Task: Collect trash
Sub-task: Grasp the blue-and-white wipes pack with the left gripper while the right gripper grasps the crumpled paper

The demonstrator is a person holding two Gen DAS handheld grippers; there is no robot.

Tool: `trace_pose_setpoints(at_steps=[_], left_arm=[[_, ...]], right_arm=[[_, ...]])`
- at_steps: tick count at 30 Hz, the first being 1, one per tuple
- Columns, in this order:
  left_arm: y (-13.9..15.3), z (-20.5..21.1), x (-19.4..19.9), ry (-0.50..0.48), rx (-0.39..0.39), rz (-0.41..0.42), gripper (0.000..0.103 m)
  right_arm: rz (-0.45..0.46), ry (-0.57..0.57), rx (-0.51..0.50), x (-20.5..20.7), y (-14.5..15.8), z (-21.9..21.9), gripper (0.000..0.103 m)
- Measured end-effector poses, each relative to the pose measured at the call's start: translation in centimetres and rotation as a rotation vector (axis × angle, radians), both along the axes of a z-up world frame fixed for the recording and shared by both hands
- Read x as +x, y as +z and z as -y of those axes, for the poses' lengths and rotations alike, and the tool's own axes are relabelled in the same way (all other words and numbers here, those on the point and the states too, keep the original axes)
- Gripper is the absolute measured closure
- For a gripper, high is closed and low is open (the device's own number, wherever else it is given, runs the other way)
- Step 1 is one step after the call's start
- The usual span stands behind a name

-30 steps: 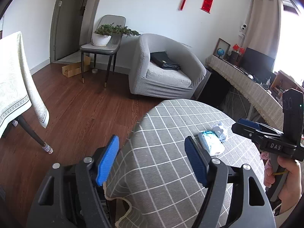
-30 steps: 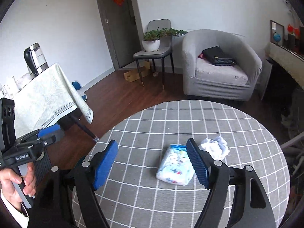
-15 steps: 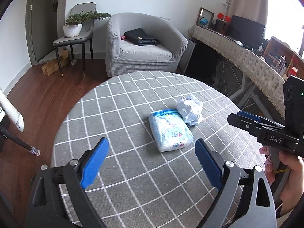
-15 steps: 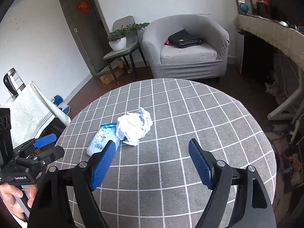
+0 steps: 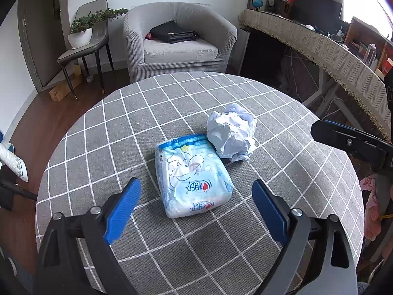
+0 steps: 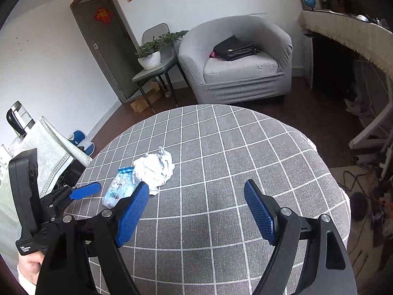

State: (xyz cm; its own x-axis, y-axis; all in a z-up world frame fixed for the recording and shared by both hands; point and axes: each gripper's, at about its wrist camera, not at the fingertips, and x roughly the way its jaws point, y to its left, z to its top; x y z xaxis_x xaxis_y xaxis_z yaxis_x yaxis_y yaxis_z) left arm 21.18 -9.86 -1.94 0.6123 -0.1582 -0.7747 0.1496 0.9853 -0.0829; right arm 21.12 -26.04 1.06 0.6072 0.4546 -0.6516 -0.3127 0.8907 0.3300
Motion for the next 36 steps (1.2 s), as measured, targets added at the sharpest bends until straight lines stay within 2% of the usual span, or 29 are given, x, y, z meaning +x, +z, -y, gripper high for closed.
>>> trace_pose_setpoints(at_steps=[1,3,4,7,12,19,28,29,31,32,36], left_arm=[[-0.1,0.0,0.2,-0.004,0.0,-0.005,0.011],[-0.5,-0.2,0.8,-0.013,0.004,-0.03,0.023],[-0.8,-0.3,1.0,-0.013,0.013,-0.05,0.035],[-0.9,-0.4,1.2,-0.034,0.041,-0.04,0.039],[-0.9,-1.5,1.0,-0.06,-0.012,-0.021,0.043],[0.7,-5.1,0.2,0.03,-0.093,0.02,0.043],[2.0,-8.8,-1.0,0.059,-0.09,0.082,0.043],[2.0,-9.2,-1.2,0.061,-0.091,0.085,0.043],[2.0,-9.9,-1.6,0.06,-0.091,0.093,0.043],[2.0,-10.2,-2.0,0.061,-0.089,0.098,0.043],[1.9,-11.5,-3.5,0.069,-0.065,0.105,0.043]], right_arm=[[-0.001,0.008,-0.004,0.1,0.0,-0.3,0.022],[0.0,0.022,-0.013,0.5,0.0,-0.9,0.022],[-0.002,0.03,-0.017,0.7,0.0,-1.3,0.022],[-0.007,0.045,-0.023,1.3,-0.2,-2.1,0.022],[-0.027,0.065,-0.036,2.2,-0.8,-3.9,0.02],[-0.039,0.09,-0.092,2.5,-1.6,-6.7,0.02],[-0.034,0.083,-0.162,3.3,-1.7,-9.0,0.02],[-0.035,0.08,-0.166,3.4,-1.7,-9.2,0.022],[-0.041,0.087,-0.17,3.7,-1.9,-9.6,0.031],[-0.045,0.093,-0.166,3.8,-2.0,-9.9,0.039],[-0.023,0.1,-0.21,3.1,-1.9,-10.8,0.045]])
